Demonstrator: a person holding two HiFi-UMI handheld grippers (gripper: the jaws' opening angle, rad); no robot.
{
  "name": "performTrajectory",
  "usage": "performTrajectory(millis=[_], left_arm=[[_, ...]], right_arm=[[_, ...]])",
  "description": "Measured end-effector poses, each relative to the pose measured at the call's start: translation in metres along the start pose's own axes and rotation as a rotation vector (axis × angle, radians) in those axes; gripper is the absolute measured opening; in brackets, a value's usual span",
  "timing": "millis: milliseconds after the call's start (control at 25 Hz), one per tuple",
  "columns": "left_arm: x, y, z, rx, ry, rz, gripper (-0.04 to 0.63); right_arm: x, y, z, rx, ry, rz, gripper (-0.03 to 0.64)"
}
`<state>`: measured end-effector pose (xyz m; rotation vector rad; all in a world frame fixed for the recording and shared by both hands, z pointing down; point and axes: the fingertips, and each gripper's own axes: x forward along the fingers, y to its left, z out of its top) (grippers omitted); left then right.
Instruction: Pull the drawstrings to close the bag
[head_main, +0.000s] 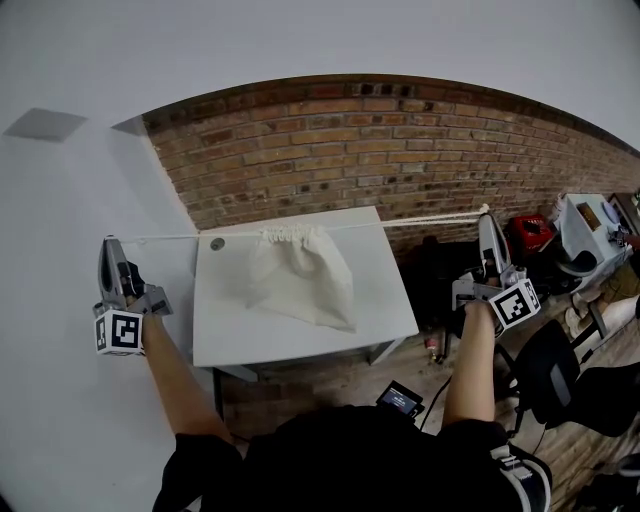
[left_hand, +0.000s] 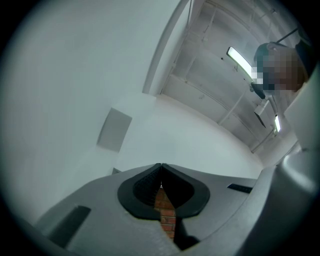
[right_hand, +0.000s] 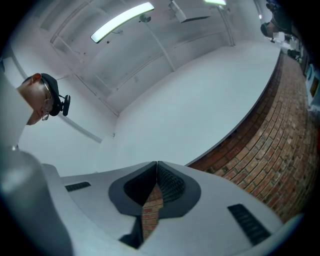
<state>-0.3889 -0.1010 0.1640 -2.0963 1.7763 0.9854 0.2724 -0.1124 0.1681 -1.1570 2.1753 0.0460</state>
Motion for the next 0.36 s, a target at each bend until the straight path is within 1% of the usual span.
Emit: performTrajectory(millis=[160,360], left_arm=[[-0.0044,-0.007,0.0,0.019,-0.001,-0.015,0.018],[-0.0071,-0.0114,-0.0009,0.016,-0.016,-0.019,0.018]], right_arm=[[-0.0073,-0.0064,-0.0007,0.0,0.015,-0.007,0.009],[-0.0111,-0.012,-0.0017,-0.003,0.015,-0.004,0.009]])
